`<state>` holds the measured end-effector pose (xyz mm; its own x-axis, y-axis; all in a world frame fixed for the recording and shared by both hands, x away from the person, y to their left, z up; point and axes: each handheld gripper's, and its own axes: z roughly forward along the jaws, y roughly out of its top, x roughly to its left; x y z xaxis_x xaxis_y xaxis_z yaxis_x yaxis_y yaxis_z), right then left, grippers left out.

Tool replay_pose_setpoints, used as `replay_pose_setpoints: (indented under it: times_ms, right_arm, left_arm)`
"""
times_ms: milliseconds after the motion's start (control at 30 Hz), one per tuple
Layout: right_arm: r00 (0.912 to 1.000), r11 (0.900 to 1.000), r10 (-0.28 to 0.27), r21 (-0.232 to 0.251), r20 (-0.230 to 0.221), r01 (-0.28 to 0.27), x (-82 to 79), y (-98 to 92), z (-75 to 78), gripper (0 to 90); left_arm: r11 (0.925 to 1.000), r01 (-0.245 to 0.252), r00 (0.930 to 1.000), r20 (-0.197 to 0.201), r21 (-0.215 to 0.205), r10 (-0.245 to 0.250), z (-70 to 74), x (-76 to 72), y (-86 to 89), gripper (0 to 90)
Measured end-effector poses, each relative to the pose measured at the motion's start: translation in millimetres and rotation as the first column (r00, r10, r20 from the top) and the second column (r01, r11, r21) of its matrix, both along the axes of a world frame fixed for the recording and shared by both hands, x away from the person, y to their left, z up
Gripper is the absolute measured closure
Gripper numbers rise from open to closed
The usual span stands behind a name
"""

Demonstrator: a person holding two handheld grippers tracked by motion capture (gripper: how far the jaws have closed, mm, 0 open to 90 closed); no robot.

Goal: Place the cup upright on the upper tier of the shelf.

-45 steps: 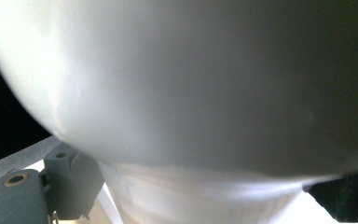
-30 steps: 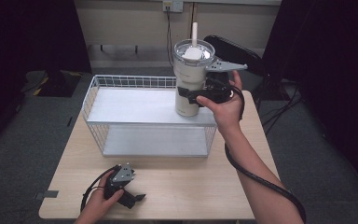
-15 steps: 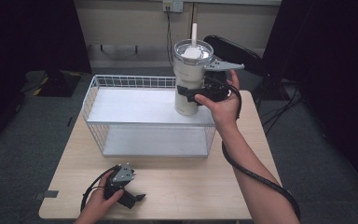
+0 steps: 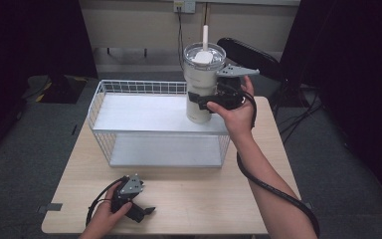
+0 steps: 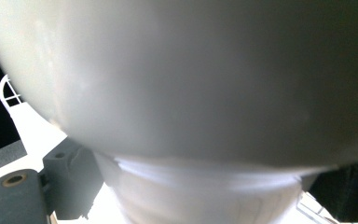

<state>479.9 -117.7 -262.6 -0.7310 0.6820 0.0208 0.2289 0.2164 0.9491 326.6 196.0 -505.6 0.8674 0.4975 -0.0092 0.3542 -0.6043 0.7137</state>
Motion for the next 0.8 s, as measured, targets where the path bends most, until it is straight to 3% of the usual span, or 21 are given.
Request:
replay_pose_setpoints:
  times_ms: [800]
  right_arm:
    - [0.9998, 1.000, 0.013, -0.014, -0.015, -0.013, 1.0, -0.8, 1.9, 9.8]
  left_arm:
    - [1.0000, 0.000, 1.0000, 0.001, 0.000, 0.000, 0.0, 0.1, 0.0, 0.0]
